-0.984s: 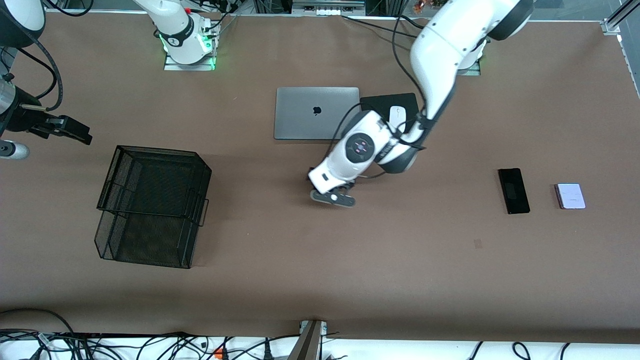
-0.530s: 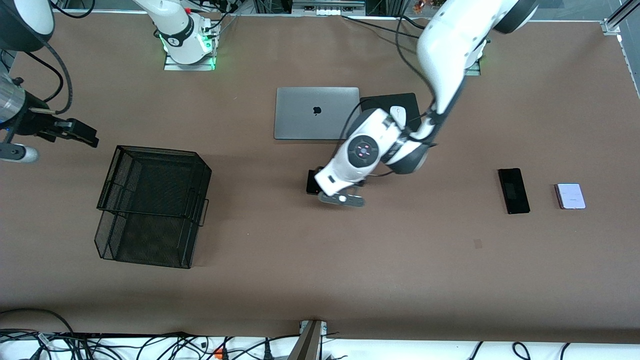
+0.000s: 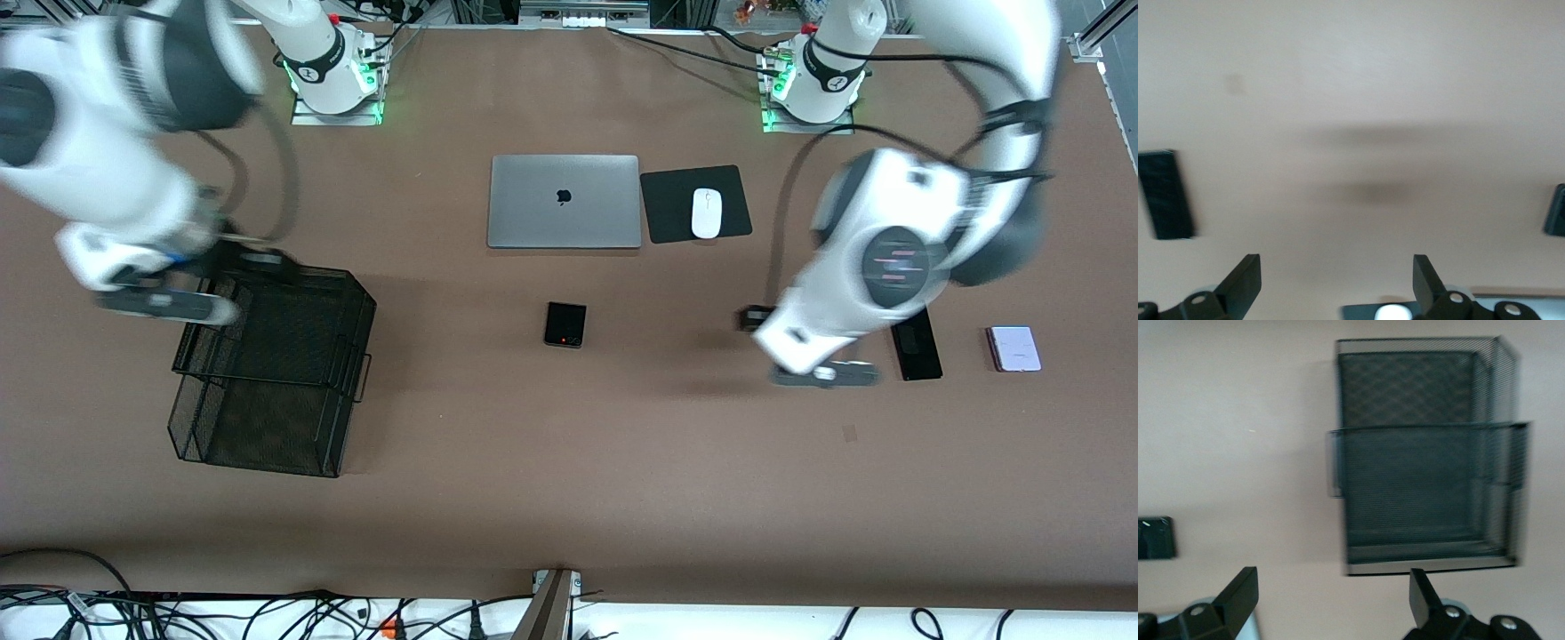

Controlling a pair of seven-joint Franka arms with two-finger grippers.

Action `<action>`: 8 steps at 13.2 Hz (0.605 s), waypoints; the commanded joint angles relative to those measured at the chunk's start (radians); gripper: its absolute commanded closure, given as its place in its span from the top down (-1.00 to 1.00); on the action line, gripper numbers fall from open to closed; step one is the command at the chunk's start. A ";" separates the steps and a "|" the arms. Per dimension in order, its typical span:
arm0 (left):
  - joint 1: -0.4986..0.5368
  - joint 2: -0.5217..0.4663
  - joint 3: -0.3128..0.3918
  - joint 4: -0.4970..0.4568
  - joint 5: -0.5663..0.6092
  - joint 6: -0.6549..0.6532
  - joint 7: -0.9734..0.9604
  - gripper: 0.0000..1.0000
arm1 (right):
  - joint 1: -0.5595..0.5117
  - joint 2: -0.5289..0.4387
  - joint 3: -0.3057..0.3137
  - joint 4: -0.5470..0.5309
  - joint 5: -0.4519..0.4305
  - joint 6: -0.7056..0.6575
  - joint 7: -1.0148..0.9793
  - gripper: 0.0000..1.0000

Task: Place phones with both arms
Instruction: 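Grasp the flip phone with the right gripper while the left gripper descends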

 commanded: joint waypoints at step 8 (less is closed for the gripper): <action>0.139 -0.209 -0.009 -0.016 0.028 -0.113 0.141 1.00 | 0.500 0.483 -0.011 0.274 0.005 0.244 0.600 1.00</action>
